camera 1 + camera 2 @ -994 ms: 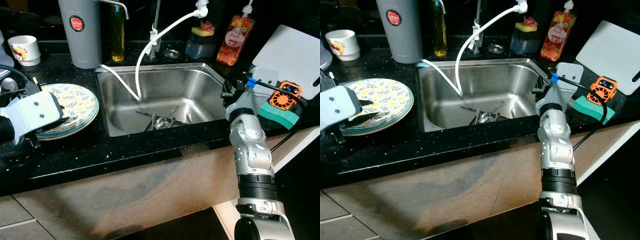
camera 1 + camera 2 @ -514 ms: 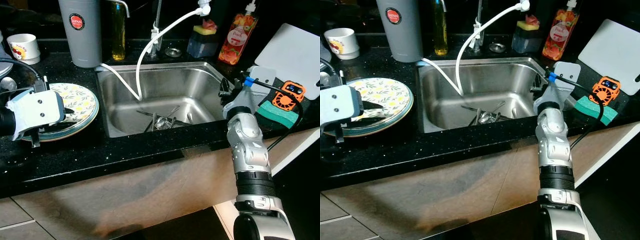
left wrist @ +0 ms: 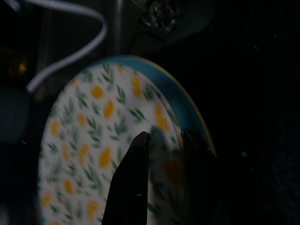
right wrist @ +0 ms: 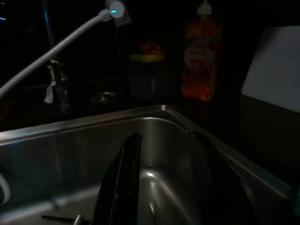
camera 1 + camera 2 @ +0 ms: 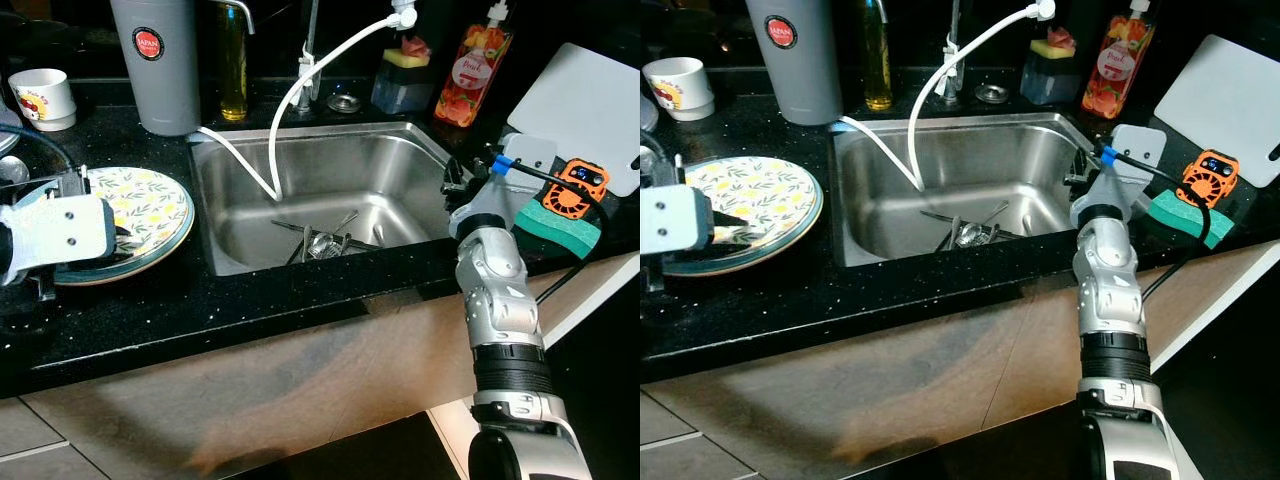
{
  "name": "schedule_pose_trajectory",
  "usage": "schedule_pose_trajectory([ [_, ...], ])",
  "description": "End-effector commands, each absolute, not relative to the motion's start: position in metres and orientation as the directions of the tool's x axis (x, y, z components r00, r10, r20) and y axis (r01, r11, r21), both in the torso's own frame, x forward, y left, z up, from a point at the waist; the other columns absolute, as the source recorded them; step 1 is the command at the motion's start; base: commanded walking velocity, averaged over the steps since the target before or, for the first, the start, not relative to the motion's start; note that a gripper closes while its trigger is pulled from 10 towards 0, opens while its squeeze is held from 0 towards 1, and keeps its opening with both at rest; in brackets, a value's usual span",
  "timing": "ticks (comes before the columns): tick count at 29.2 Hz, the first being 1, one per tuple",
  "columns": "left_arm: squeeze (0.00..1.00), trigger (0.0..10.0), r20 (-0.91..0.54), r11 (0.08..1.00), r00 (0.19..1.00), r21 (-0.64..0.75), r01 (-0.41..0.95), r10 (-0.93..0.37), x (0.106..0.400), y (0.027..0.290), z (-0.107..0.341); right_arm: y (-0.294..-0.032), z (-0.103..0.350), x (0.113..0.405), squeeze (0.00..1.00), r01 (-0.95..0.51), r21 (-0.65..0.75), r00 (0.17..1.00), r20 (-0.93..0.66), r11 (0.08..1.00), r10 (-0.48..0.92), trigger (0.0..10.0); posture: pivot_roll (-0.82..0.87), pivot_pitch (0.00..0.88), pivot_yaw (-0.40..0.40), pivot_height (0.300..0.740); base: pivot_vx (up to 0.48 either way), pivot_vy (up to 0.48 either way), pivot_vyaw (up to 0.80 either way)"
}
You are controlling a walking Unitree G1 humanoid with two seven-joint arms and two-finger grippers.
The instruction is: Kitchen organization
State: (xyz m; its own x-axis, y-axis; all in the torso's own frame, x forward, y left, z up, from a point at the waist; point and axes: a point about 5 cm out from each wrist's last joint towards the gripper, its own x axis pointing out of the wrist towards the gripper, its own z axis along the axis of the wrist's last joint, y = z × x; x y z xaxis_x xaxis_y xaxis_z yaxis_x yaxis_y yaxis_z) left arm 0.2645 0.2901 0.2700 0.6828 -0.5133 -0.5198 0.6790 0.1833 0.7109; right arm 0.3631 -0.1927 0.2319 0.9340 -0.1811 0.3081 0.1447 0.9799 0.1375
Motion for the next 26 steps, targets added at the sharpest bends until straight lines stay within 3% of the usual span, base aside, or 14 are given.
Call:
schedule_pose_trajectory([
  [1, 0.0, 10.0, -0.54, 0.166, 0.684, 0.713, 0.682, -0.491, 0.26, 0.293, 0.276, -0.193, 0.228, 0.363, 0.0, 0.151, 0.131, 0.936, 0.299, 0.98, -0.185, 10.0, 0.17, 0.0, -0.085, 0.74, 0.0, 0.0, 0.0],
  [14, 0.0, 10.0, -0.558, 0.179, 0.699, 0.71, 0.681, -0.446, 0.252, 0.302, 0.27, -0.191, 0.226, 0.364, 0.0, 0.145, 0.135, 0.939, 0.294, 0.98, -0.179, 10.0, 0.19, 0.0, -0.089, 0.74, 0.0, 0.0, 0.0],
  [17, 0.0, 9.1, -0.562, 0.175, 0.699, 0.711, 0.681, -0.441, 0.254, 0.301, 0.266, -0.192, 0.225, 0.364, 0.0, 0.148, 0.136, 0.938, 0.294, 0.98, -0.183, 10.0, 0.18, 0.0, -0.085, 0.74, 0.0, 0.0, 0.0],
  [20, 0.0, 9.3, -0.565, 0.169, 0.704, 0.716, 0.678, -0.43, 0.257, 0.301, 0.261, -0.194, 0.225, 0.363, 0.0, 0.156, 0.137, 0.937, 0.294, 0.978, -0.19, 10.0, 0.18, 0.0, -0.084, 0.74, 0.0, 0.0, 0.0],
  [21, 0.0, 7.8, -0.564, 0.159, 0.712, 0.726, 0.669, -0.42, 0.261, 0.301, 0.257, -0.195, 0.225, 0.363, 0.0, 0.158, 0.138, 0.936, 0.295, 0.978, -0.193, 10.0, 0.18, 0.0, -0.084, 0.74, 0.0, 0.0, 0.0],
  [22, 0.0, 7.8, -0.564, 0.159, 0.712, 0.726, 0.669, -0.42, 0.261, 0.301, 0.257, -0.195, 0.225, 0.363, 0.0, 0.158, 0.138, 0.936, 0.295, 0.978, -0.193, 10.0, 0.18, 0.0, -0.084, 0.74, 0.0, 0.0, 0.0],
  [23, 0.0, 6.5, -0.56, 0.151, 0.719, 0.736, 0.66, -0.411, 0.263, 0.3, 0.255, -0.195, 0.225, 0.363, 0.0, 0.158, 0.139, 0.936, 0.295, 0.978, -0.193, 10.0, 0.18, 0.0, -0.084, 0.74, 0.0, 0.0, 0.0],
  [26, 0.0, 6.3, -0.556, 0.135, 0.731, 0.752, 0.645, -0.397, 0.268, 0.299, 0.251, -0.194, 0.226, 0.364, 0.0, 0.157, 0.14, 0.935, 0.297, 0.978, -0.192, 10.0, 0.18, 0.0, -0.084, 0.74, 0.0, 0.0, 0.0],
])
